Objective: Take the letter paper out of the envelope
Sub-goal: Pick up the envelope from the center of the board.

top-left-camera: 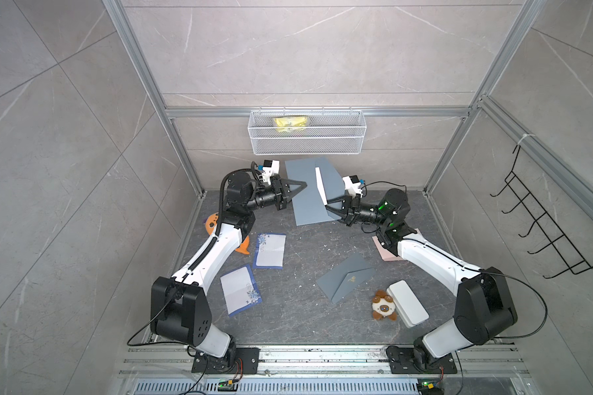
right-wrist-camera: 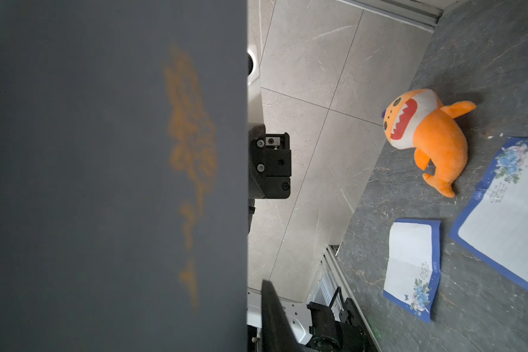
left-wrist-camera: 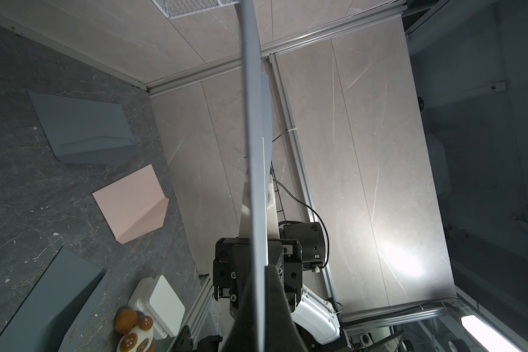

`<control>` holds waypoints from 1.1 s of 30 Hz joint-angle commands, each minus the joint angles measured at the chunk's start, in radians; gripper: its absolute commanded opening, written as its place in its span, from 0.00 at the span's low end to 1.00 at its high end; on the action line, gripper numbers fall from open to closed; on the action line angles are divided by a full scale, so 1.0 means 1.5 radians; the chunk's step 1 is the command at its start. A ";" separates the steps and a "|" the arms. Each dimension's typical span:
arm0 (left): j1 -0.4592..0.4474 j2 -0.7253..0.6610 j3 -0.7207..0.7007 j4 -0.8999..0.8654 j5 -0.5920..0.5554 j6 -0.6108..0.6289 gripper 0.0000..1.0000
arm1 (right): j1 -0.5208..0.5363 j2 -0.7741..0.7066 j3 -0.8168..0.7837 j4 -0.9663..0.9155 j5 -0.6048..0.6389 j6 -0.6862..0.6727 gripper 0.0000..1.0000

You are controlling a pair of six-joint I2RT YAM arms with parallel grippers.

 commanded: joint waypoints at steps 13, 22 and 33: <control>-0.009 0.005 0.028 -0.014 0.014 0.035 0.12 | 0.007 -0.005 0.013 -0.024 0.008 -0.015 0.00; -0.008 -0.033 0.082 -0.339 -0.094 0.216 0.80 | -0.006 -0.085 0.112 -0.617 0.192 -0.416 0.00; -0.022 -0.006 0.235 -0.555 -0.204 0.217 0.64 | 0.004 -0.155 0.160 -0.850 0.559 -0.670 0.00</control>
